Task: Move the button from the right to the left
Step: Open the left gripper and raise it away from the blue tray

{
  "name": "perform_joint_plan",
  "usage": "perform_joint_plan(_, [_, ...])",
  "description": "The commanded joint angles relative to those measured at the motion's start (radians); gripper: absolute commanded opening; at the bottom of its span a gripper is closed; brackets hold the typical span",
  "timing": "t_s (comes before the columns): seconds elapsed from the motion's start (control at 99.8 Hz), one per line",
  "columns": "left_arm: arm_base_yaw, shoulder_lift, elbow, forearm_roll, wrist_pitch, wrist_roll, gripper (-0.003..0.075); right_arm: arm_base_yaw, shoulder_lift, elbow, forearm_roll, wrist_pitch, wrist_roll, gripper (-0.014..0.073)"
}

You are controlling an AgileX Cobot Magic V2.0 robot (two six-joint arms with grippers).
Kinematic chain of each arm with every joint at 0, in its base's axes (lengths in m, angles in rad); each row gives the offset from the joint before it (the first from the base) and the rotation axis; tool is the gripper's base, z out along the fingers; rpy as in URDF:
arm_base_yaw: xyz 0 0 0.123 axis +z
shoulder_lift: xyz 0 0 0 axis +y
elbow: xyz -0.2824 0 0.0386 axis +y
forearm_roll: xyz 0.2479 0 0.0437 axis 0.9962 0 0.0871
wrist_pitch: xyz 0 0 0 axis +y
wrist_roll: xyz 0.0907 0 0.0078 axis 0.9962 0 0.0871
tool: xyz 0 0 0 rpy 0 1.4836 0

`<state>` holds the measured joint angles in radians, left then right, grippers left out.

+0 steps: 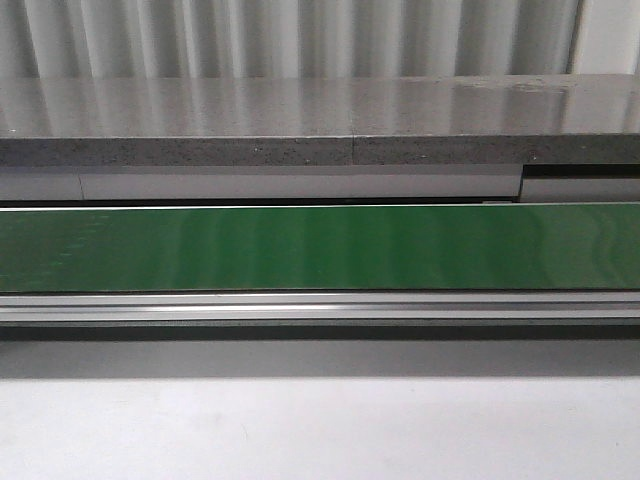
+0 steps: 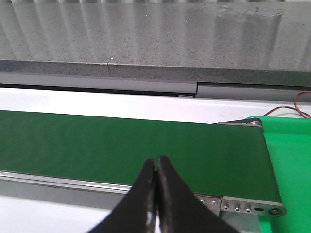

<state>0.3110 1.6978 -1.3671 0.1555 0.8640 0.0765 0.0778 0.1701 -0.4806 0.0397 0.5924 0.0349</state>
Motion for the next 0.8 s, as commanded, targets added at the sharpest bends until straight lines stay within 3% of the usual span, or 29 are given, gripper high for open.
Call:
perform_joint_plan(0.0, [-0.032,-0.131,-0.002,-0.049,-0.055,-0.011,-0.0002,0.0,0.009,-0.025,0.003,-0.077,-0.011,-0.0067])
perform_joint_plan(0.471, [-0.256,-0.573,0.28,-0.201,-0.211,-0.013,-0.002,0.0,0.009,-0.025,0.003,-0.077,-0.011,-0.0067])
perform_joint_plan(0.792, [-0.38,-0.841,0.478,-0.212,-0.341,-0.013,-0.002,0.0,0.009,-0.025,0.003,-0.077,-0.011,-0.0067])
